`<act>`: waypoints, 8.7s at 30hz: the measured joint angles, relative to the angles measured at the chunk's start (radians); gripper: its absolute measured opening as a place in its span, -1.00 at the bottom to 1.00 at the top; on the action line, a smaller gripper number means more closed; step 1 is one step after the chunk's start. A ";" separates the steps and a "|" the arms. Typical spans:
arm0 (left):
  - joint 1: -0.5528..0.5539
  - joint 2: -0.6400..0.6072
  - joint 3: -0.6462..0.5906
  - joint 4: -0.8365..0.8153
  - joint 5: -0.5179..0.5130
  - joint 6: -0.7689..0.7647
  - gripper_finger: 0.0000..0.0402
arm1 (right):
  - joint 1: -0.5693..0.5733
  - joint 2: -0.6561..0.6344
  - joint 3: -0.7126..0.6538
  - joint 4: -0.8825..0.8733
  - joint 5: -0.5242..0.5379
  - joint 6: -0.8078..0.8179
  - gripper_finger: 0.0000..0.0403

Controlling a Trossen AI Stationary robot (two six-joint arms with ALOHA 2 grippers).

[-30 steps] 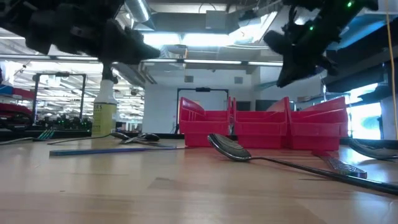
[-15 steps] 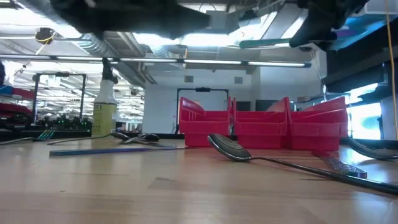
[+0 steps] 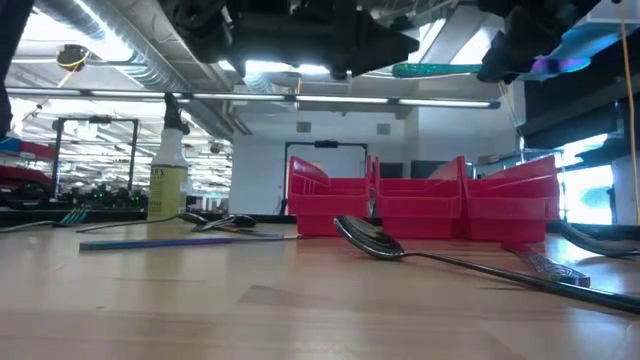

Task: Sort silverware
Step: Put the blue knife into the right red silverware bin

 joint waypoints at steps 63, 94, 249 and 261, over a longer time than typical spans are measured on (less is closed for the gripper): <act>-0.001 0.111 0.007 0.204 -0.009 -0.231 -0.48 | -0.067 0.002 0.000 0.029 -0.048 -0.159 -1.00; -0.006 0.111 0.007 0.125 -0.049 -0.250 -1.00 | -0.067 0.002 0.000 0.030 -0.040 -0.170 -1.00; -0.007 0.112 0.061 0.037 -0.094 -0.114 -1.00 | -0.066 -0.006 0.000 0.147 -0.104 -0.088 0.14; -0.021 0.112 0.116 -0.003 -0.221 -0.136 -1.00 | -0.066 -0.038 0.140 0.217 0.056 -0.249 0.29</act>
